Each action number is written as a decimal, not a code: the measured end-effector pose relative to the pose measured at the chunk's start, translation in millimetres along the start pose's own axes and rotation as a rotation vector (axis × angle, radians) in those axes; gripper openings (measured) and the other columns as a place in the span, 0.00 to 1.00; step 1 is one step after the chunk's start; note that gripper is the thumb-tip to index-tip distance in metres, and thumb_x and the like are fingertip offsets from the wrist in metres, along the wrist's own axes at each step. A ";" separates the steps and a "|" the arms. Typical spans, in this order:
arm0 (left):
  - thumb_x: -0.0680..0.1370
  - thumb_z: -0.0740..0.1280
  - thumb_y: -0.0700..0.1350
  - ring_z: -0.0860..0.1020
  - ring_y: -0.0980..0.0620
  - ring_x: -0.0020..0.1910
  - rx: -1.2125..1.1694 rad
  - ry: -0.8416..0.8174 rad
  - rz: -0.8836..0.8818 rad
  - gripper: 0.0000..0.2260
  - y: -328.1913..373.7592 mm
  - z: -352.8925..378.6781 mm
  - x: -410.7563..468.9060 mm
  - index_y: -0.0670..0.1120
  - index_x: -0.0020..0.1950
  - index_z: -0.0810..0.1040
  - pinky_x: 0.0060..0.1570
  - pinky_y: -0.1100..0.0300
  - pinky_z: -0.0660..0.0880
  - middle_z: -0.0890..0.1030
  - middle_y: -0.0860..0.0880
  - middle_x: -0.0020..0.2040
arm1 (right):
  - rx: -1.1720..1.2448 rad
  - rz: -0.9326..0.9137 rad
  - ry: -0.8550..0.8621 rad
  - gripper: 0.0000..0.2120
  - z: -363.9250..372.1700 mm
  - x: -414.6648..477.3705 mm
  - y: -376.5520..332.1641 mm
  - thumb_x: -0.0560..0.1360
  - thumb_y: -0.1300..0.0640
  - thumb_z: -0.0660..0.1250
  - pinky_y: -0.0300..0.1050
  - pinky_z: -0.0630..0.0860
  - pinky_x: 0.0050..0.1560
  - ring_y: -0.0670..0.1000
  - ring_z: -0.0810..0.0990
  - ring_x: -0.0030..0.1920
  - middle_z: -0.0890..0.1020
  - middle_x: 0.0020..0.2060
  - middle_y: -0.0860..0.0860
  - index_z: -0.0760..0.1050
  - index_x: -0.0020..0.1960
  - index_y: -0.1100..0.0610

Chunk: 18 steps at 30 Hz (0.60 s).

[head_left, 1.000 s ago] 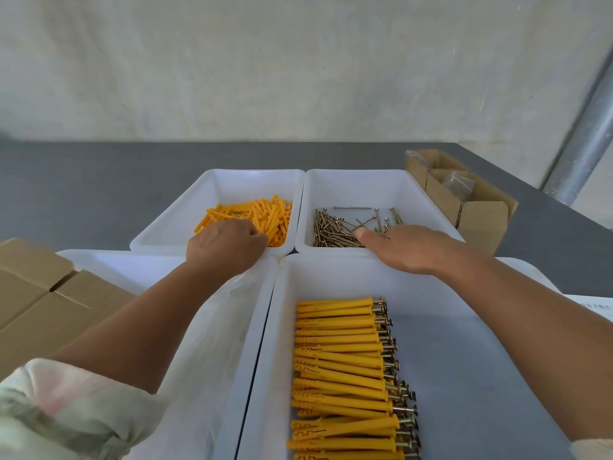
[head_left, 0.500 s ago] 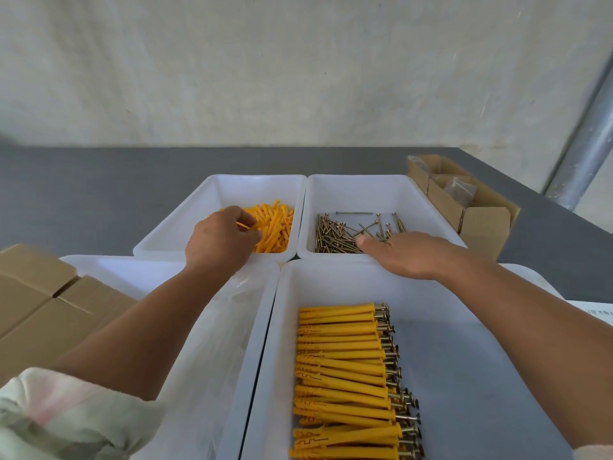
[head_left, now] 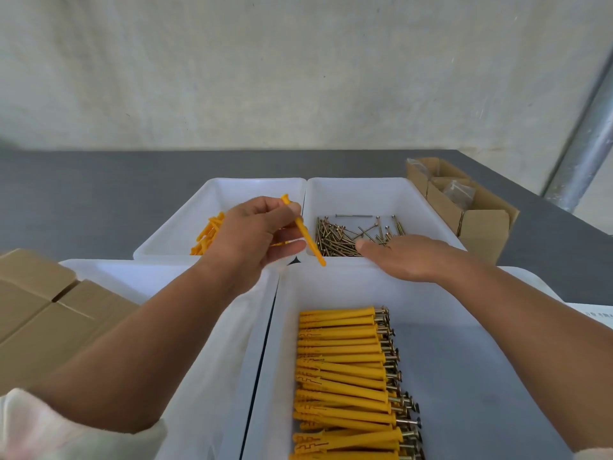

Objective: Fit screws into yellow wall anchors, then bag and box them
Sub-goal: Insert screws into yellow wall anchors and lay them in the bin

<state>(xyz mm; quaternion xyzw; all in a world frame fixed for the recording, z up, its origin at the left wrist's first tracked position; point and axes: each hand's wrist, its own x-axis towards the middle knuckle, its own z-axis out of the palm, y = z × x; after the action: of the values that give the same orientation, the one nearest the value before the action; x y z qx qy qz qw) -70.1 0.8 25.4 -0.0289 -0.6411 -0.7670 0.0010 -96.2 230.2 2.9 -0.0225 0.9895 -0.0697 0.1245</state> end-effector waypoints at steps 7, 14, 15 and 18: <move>0.77 0.70 0.41 0.82 0.52 0.36 0.122 -0.176 -0.015 0.05 -11.6 14.1 -7.3 0.45 0.41 0.79 0.36 0.60 0.79 0.82 0.45 0.40 | 0.045 0.006 0.021 0.41 0.7 -2.1 -0.7 0.76 0.28 0.40 0.52 0.70 0.62 0.57 0.73 0.64 0.75 0.65 0.57 0.75 0.64 0.56; 0.76 0.71 0.40 0.81 0.52 0.36 0.263 -0.213 0.026 0.04 -19.7 18.1 -9.0 0.40 0.47 0.79 0.37 0.61 0.79 0.81 0.43 0.40 | 0.270 -0.129 0.429 0.11 -5.4 -8.2 7.9 0.78 0.47 0.66 0.41 0.66 0.37 0.45 0.74 0.41 0.79 0.42 0.47 0.83 0.48 0.51; 0.76 0.71 0.40 0.81 0.51 0.36 0.285 -0.220 0.033 0.04 -20.1 18.7 -9.3 0.40 0.48 0.80 0.37 0.61 0.79 0.82 0.43 0.40 | 0.303 -0.133 0.501 0.09 -7.4 -9.2 8.1 0.77 0.50 0.67 0.42 0.68 0.42 0.46 0.75 0.46 0.79 0.48 0.47 0.83 0.54 0.51; 0.76 0.71 0.39 0.82 0.51 0.37 0.323 -0.244 0.050 0.02 -20.2 19.8 -10.9 0.42 0.47 0.81 0.36 0.62 0.79 0.82 0.46 0.37 | 0.543 -0.150 0.595 0.11 -13.4 -11.3 5.3 0.75 0.54 0.71 0.40 0.79 0.42 0.47 0.83 0.40 0.77 0.56 0.48 0.80 0.58 0.49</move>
<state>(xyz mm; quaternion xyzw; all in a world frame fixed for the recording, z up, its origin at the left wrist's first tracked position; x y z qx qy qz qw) -59.2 23.5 8.6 -0.1371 -0.7503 -0.6446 -0.0531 -88.8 237.9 17.8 -0.0398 0.9236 -0.3408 -0.1712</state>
